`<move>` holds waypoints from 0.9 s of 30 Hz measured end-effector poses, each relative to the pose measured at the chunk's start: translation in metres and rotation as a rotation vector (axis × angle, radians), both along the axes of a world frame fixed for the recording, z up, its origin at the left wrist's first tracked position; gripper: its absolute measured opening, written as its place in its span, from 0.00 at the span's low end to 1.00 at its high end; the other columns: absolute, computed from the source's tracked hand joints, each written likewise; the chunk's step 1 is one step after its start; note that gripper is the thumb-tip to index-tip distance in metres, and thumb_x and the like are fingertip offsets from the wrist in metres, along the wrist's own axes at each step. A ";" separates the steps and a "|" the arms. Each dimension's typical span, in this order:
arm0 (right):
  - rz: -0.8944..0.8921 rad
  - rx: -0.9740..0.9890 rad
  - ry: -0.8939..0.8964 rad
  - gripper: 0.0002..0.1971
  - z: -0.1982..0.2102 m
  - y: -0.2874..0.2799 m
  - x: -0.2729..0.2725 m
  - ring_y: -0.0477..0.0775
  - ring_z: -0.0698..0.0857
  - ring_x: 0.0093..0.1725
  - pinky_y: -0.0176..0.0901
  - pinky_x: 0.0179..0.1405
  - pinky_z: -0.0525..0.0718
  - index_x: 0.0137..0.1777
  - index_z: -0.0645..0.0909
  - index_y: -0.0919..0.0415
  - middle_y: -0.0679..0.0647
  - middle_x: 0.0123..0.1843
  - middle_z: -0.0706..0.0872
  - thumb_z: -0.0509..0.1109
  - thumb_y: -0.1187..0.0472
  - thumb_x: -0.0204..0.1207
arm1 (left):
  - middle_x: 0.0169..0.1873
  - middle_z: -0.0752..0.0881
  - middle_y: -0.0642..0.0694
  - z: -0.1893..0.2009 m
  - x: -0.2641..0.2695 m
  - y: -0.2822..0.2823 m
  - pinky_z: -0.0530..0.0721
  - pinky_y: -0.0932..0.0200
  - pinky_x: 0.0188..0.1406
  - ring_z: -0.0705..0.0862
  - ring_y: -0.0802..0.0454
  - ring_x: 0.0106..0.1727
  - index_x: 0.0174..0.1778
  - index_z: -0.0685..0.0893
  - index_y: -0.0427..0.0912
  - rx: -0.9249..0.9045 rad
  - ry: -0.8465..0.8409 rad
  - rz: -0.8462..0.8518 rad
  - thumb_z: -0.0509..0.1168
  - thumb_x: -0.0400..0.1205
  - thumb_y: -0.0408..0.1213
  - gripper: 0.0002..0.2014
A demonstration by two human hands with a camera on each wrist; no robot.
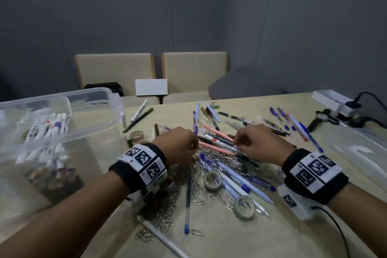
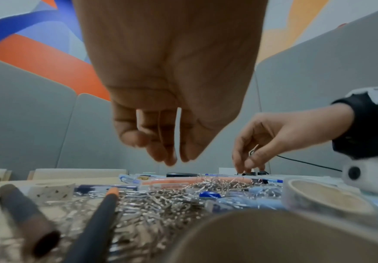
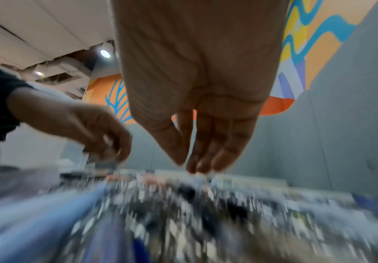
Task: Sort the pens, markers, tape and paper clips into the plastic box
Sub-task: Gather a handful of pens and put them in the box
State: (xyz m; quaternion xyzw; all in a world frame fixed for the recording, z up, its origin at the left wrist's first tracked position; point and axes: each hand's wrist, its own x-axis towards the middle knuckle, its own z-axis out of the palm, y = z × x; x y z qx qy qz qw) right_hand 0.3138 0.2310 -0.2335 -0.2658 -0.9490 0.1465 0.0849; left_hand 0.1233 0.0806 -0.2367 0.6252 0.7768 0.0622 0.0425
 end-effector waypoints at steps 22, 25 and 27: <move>0.039 0.132 -0.160 0.11 -0.033 -0.005 -0.042 0.54 0.81 0.52 0.46 0.52 0.83 0.61 0.81 0.62 0.56 0.59 0.79 0.65 0.64 0.81 | 0.56 0.81 0.43 -0.015 0.012 0.034 0.80 0.55 0.45 0.82 0.46 0.55 0.63 0.78 0.41 -0.060 0.208 -0.083 0.64 0.83 0.36 0.13; -0.010 0.102 -0.060 0.14 -0.032 -0.006 -0.040 0.52 0.80 0.47 0.44 0.48 0.84 0.63 0.77 0.62 0.55 0.61 0.71 0.67 0.70 0.78 | 0.54 0.82 0.44 -0.023 0.011 0.035 0.82 0.54 0.46 0.82 0.46 0.53 0.60 0.78 0.41 -0.004 0.214 -0.038 0.68 0.81 0.38 0.13; -0.089 0.102 0.009 0.16 -0.029 -0.002 -0.039 0.50 0.80 0.44 0.42 0.45 0.84 0.62 0.74 0.61 0.54 0.63 0.68 0.67 0.72 0.76 | 0.52 0.83 0.45 -0.023 0.014 0.036 0.84 0.53 0.49 0.81 0.47 0.52 0.58 0.80 0.42 0.033 0.239 -0.056 0.68 0.81 0.39 0.11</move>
